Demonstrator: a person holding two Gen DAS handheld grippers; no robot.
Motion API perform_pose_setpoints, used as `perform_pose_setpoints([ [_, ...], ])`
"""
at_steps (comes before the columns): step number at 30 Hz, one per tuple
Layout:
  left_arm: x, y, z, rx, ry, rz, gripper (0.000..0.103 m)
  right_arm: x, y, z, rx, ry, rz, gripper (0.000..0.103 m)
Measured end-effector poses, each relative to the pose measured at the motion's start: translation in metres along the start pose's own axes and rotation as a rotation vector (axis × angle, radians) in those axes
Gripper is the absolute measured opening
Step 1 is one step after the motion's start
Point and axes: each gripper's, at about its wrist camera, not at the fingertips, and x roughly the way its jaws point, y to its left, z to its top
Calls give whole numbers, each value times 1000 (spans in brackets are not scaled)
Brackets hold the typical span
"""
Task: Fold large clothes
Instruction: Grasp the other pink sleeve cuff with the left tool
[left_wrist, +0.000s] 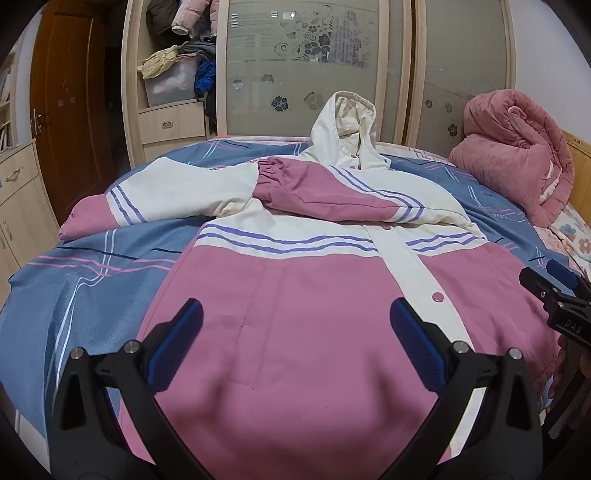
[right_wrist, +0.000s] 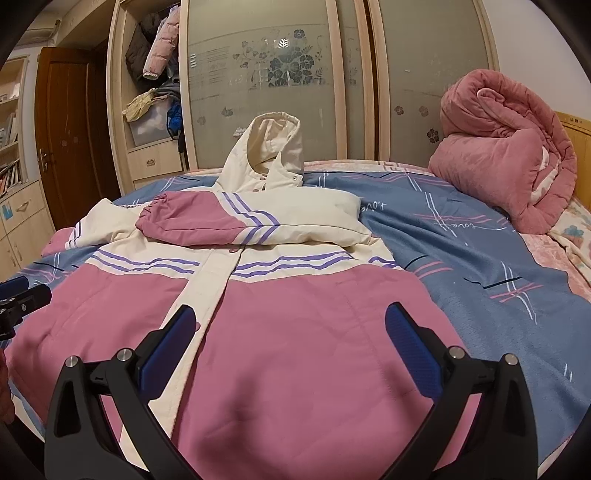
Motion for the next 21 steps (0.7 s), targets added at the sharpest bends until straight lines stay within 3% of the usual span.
perform_pose_setpoints([
  [4, -1, 5, 2, -24, 1, -20, 101, 1, -1, -1, -2, 8, 0, 102],
  [7, -3, 25, 8, -105, -10, -72, 101, 1, -3, -1, -1, 13, 1, 102],
  [10, -7, 65, 18, -248, -50, -154, 101, -1, -4, -1, 2, 10, 2, 102],
  [13, -8, 126, 26, -463, -92, -250, 101, -2, -7, -1, 6, 11, 9, 102],
  [16, -9, 206, 19, -744, -174, -309, 101, -2, -9, -1, 9, 19, 17, 102],
  [19, -3, 266, 18, -894, -229, -324, 101, 1, -13, -1, 23, 33, 19, 102],
  [21, 5, 298, 23, -929, -248, -340, 101, 4, -16, -1, 38, 49, 29, 102],
])
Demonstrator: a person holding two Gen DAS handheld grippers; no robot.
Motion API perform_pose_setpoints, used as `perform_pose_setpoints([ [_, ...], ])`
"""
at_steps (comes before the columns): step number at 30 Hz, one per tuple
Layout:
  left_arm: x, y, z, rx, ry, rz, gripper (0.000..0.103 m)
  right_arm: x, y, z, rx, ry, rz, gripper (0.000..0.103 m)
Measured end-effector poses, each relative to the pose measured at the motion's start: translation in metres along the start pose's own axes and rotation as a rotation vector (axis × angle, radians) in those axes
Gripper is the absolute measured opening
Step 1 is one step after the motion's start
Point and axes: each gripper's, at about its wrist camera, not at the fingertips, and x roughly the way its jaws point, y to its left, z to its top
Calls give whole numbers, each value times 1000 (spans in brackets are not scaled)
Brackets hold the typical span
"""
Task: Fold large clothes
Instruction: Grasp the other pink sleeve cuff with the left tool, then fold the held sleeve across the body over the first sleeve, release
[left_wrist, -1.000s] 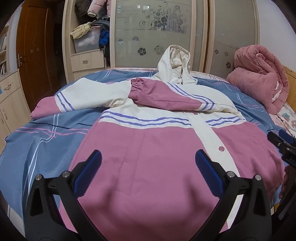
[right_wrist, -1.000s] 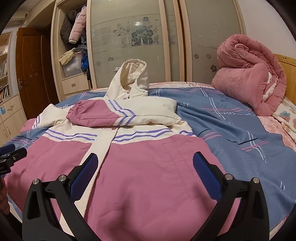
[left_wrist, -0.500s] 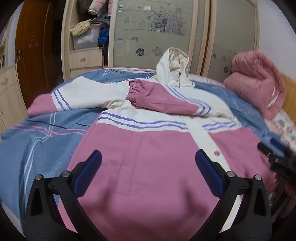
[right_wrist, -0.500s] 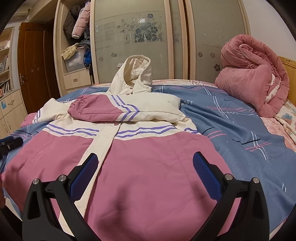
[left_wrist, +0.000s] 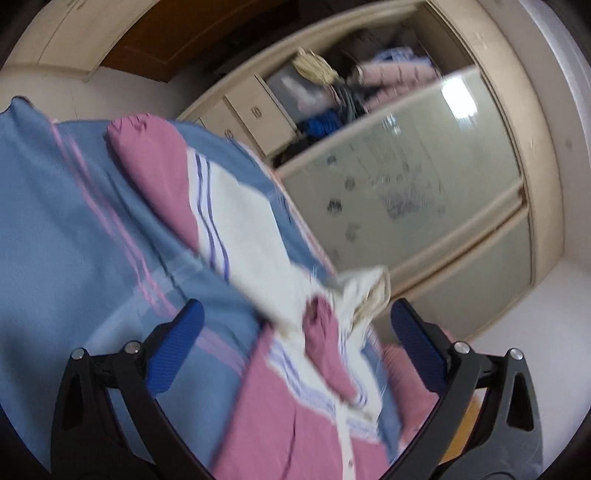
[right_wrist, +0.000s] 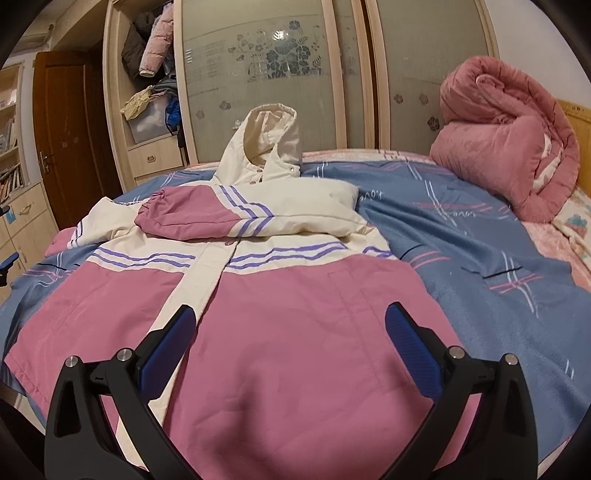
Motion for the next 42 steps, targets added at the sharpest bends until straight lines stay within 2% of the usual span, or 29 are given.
perform_pose_setpoints([
  [3, 16, 32, 47, -50, -36, 9, 101, 2, 1, 1, 8, 9, 17, 102],
  [4, 31, 47, 65, -66, -17, 15, 101, 2, 3, 1, 3, 7, 20, 102],
  [6, 50, 68, 82, -107, 4, 47, 101, 4, 6, 1, -10, 9, 23, 102],
  [8, 69, 91, 97, -162, 23, 50, 101, 8, 10, 1, -20, 17, 24, 102],
  [11, 86, 116, 109, -201, -11, 112, 101, 15, 14, 1, -22, 31, 26, 102],
  [14, 104, 136, 114, -237, 8, 178, 101, 21, 17, 0, -26, 43, 25, 102],
  [19, 136, 136, 126, -158, 46, 280, 101, 30, 24, -2, -39, 60, 31, 102],
  [22, 146, 141, 135, -145, 38, 316, 99, 34, 26, -2, -41, 67, 35, 102],
  [24, 150, 140, 141, -148, 21, 339, 82, 36, 27, -2, -41, 73, 37, 102],
  [25, 152, 138, 144, -145, 4, 352, 64, 37, 27, -1, -39, 74, 39, 102],
  [26, 150, 137, 145, -134, -10, 369, 38, 37, 27, -1, -38, 74, 41, 102],
  [27, 149, 131, 147, -111, -32, 408, 28, 37, 27, 0, -37, 73, 45, 102],
  [28, 148, 120, 148, -58, -56, 459, 18, 36, 27, 0, -37, 71, 47, 102],
  [30, 147, 87, 149, 92, -114, 515, 14, 36, 27, 1, -36, 70, 51, 102],
  [31, 150, 53, 147, 238, -168, 528, 13, 36, 26, 2, -32, 71, 54, 102],
  [32, 150, 28, 142, 344, -201, 532, 12, 36, 26, 3, -25, 72, 59, 102],
  [35, 169, -64, 111, 698, -275, 521, 12, 35, 25, 4, -13, 71, 74, 102],
  [36, 180, -97, 92, 814, -274, 497, 12, 35, 25, 5, -12, 72, 77, 102],
  [37, 188, -118, 77, 887, -263, 474, 12, 35, 24, 4, -11, 75, 78, 102],
  [38, 202, -151, 48, 1002, -238, 427, 12, 35, 24, 4, -9, 79, 82, 102],
  [40, 220, -198, -9, 1164, -186, 316, 12, 36, 23, 4, -4, 85, 86, 102],
  [42, 235, -227, -60, 1246, -95, 203, 12, 37, 21, 4, 4, 89, 88, 102],
])
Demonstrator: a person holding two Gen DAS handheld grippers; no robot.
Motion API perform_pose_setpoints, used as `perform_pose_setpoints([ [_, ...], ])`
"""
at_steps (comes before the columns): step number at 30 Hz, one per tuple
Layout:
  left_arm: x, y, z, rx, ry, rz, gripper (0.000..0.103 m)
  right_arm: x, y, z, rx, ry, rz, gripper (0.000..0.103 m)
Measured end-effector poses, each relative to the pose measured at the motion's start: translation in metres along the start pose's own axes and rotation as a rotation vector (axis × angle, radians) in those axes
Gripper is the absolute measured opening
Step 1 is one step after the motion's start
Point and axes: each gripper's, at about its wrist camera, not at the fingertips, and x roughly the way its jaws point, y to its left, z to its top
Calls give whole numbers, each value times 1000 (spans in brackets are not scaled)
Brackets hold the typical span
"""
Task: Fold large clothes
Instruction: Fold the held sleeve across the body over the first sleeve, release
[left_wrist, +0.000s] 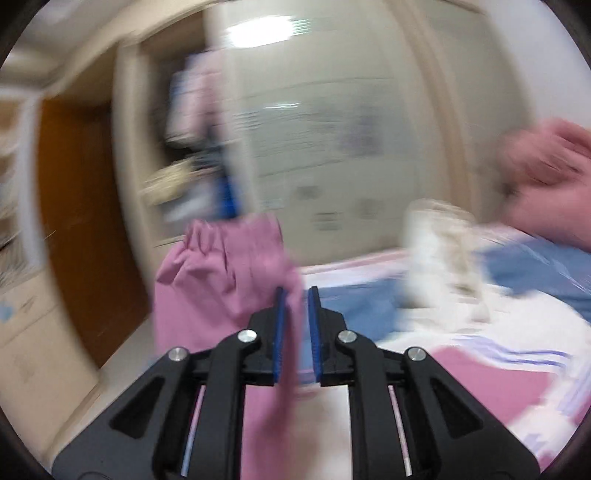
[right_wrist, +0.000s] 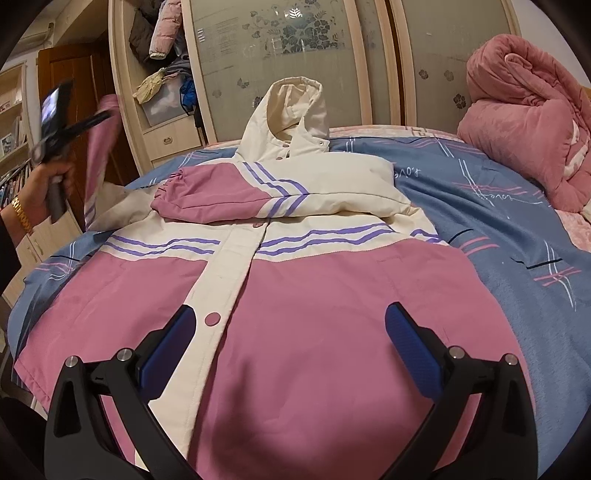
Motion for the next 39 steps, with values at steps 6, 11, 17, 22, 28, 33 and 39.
perform_pose_setpoints([
  [6, 31, -150, -44, 230, 214, -193, 76, 1, -6, -1, 24, 14, 8, 102],
  [11, 19, -171, -98, 157, 371, -226, 101, -5, -12, 2, 40, 11, 21, 102],
  [17, -107, -158, -75, 19, 179, -208, 101, -17, -19, 6, 61, -18, 29, 102],
  [22, -193, -150, -73, -107, 203, -184, 101, -22, -23, 5, 68, -30, 20, 102],
  [28, -213, -127, -124, -259, 332, -106, 101, -29, -27, -3, 69, -49, -10, 102],
  [33, -197, -115, -139, -335, 387, -87, 101, -37, -26, -10, 44, -76, -63, 102],
  [39, -202, -113, -137, -309, 377, -76, 101, -40, -30, -8, 57, -112, -87, 102],
])
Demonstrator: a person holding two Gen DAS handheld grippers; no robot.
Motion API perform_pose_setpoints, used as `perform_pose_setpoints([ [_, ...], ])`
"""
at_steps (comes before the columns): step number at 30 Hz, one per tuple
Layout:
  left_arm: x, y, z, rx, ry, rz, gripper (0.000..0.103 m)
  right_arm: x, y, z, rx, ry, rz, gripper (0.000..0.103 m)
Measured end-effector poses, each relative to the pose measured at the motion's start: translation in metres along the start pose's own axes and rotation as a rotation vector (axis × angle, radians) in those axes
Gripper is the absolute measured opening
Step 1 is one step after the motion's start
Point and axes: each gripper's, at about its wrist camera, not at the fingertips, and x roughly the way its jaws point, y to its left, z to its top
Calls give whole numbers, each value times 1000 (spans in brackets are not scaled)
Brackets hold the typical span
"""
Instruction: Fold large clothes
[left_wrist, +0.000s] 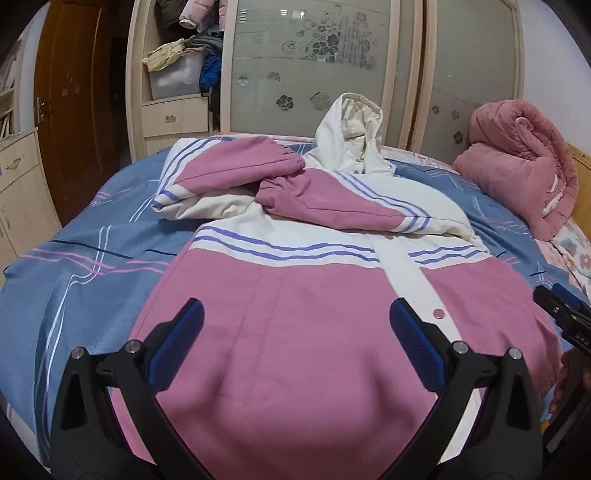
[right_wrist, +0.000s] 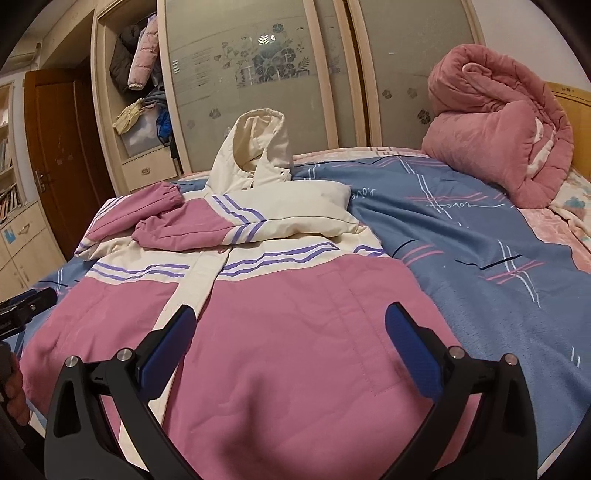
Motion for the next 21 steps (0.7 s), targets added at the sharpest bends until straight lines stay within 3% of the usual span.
perform_pose_setpoints([
  [21, -9, -4, -1, 19, -16, -20, 101, 8, 14, -3, -17, 17, 10, 102],
])
